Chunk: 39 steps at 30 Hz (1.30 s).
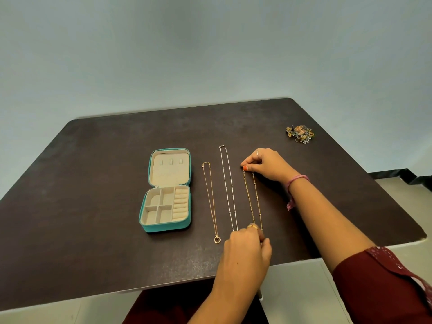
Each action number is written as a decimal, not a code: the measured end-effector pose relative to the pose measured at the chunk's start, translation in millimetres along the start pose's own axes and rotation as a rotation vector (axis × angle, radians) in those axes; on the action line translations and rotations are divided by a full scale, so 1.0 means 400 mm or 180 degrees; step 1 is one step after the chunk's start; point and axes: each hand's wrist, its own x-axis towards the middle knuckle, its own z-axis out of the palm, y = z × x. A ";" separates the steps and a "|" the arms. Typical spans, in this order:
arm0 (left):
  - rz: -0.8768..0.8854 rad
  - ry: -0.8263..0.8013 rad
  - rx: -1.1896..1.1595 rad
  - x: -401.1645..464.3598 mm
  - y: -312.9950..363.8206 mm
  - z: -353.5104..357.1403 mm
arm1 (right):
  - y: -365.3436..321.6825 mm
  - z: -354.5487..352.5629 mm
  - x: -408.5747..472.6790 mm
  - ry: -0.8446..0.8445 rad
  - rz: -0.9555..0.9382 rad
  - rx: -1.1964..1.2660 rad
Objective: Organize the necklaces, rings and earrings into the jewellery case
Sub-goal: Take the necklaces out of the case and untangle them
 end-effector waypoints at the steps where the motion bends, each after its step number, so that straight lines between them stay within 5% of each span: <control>1: -0.0003 0.0012 -0.0047 0.000 0.000 -0.003 | 0.001 0.000 0.000 0.0004 -0.0008 0.0015; 12: 0.0142 0.0348 -0.0839 -0.010 -0.045 -0.080 | 0.022 0.000 -0.011 0.0089 0.0005 0.0370; 23: 0.0004 0.1621 -0.1134 0.002 -0.183 -0.223 | 0.049 0.031 -0.004 0.0795 0.0700 0.2182; 33: 0.0104 0.2192 -0.1478 -0.014 -0.244 -0.238 | -0.002 0.025 0.007 0.0717 0.0673 0.1540; 36: 0.0443 0.2318 -0.0893 -0.014 -0.265 -0.245 | -0.030 0.022 0.023 0.0712 0.0553 0.1211; 39: 0.0171 0.2146 -0.0259 -0.001 -0.314 -0.288 | -0.059 0.019 0.035 0.0604 0.0392 0.0832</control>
